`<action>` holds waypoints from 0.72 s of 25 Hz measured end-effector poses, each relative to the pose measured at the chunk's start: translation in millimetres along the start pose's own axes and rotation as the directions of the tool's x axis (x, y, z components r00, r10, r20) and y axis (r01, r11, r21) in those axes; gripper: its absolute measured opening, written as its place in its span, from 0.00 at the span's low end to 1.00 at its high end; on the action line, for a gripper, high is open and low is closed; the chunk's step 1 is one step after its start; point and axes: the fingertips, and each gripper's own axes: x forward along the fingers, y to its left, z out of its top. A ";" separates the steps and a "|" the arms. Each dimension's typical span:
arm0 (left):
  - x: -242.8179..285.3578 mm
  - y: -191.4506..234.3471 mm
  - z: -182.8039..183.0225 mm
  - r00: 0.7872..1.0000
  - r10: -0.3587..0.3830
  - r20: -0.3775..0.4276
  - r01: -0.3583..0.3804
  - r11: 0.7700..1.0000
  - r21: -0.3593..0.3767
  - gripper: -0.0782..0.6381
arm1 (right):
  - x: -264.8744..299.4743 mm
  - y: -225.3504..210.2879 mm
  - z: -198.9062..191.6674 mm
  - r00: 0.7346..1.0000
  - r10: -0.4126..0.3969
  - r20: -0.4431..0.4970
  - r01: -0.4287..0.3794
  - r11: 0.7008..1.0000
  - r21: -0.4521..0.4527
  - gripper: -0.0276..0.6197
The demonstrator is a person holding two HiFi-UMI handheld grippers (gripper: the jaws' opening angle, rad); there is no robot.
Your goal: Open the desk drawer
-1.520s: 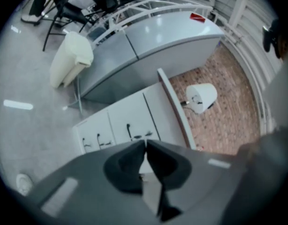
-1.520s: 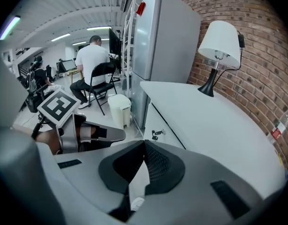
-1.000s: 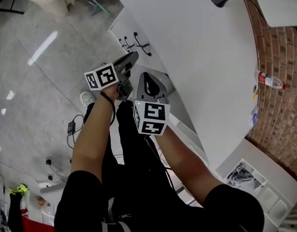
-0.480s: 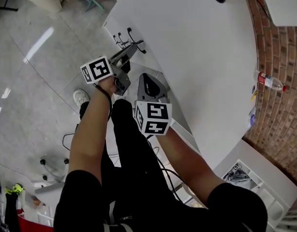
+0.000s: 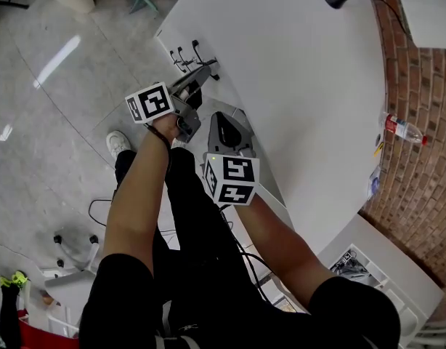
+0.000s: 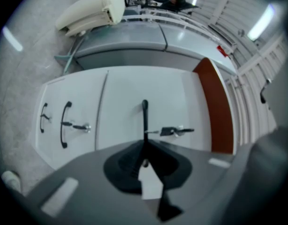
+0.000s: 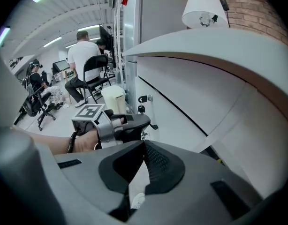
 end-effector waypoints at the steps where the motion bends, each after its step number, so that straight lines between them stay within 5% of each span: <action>1: -0.4 -0.5 -0.5 1.000 -0.009 0.004 0.009 1.000 -0.006 0.14 | 0.7 -0.2 -0.8 1.000 0.000 -0.002 0.000 1.000 -0.001 0.04; 18: -39.5 -2.2 1.1 0.998 0.048 -0.031 -0.048 0.999 0.002 0.14 | -13.6 21.9 -1.2 0.999 0.039 0.000 -0.039 0.999 -0.002 0.04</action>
